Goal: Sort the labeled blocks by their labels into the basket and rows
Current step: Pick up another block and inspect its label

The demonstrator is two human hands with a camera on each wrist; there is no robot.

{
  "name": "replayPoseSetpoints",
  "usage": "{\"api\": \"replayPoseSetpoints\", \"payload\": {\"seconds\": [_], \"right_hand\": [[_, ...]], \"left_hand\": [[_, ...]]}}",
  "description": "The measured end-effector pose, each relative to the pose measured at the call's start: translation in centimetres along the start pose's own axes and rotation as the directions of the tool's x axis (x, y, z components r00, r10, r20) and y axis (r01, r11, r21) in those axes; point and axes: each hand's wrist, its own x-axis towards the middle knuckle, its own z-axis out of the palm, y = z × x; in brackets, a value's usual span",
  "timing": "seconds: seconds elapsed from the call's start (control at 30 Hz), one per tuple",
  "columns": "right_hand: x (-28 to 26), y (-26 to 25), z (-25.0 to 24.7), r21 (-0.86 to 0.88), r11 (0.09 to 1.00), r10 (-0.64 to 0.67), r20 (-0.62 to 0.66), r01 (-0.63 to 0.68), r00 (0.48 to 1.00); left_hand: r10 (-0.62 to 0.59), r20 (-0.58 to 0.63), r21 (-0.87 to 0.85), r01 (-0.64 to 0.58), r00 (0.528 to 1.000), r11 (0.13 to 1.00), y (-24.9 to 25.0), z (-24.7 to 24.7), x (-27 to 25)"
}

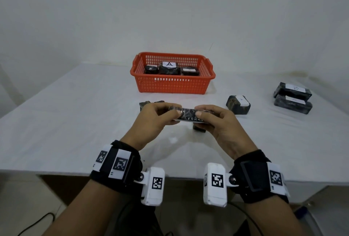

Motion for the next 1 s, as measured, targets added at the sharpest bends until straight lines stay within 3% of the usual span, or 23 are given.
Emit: {"api": "replayPoseSetpoints", "payload": {"seconds": [0.13, 0.27, 0.4, 0.53, 0.7, 0.9, 1.0], "right_hand": [[0.07, -0.11, 0.2, -0.096, 0.994, -0.055, -0.037, 0.051, 0.998], [0.21, -0.16, 0.1, -0.062, 0.997, -0.04, -0.028, 0.038, 0.999], [0.07, -0.29, -0.14, 0.095, 0.995, 0.013, -0.005, -0.012, 1.0], [0.02, -0.24, -0.41, 0.042, 0.999, -0.022, -0.039, 0.024, 0.999], [-0.04, 0.21, -0.35, -0.042, 0.999, -0.011, -0.019, 0.01, 1.0], [-0.36, 0.02, -0.09, -0.117, 0.992, -0.044, -0.041, 0.039, 0.998], [-0.37, 0.11, 0.09, 0.003, 0.999, 0.034, -0.014, -0.034, 0.999]], "left_hand": [[0.001, 0.002, -0.006, -0.001, 1.0, 1.0, 0.01, 0.17, -0.16], [-0.009, 0.008, -0.043, 0.009, 1.0, 0.999, 0.0, 0.18, -0.21], [-0.034, -0.03, -0.058, 0.032, 0.999, 0.998, 0.11, -0.07, 0.09], [-0.067, 0.036, -0.125, 0.071, 0.997, 0.99, -0.18, -0.32, 0.02], [-0.023, -0.005, 0.035, 0.024, 1.0, 0.999, -0.11, -0.02, -0.29], [-0.018, 0.038, 0.018, 0.018, 0.999, 1.0, 0.14, 0.15, -0.57], [-0.002, -0.004, 0.019, 0.002, 1.0, 1.0, 0.01, -0.14, -0.43]]}}
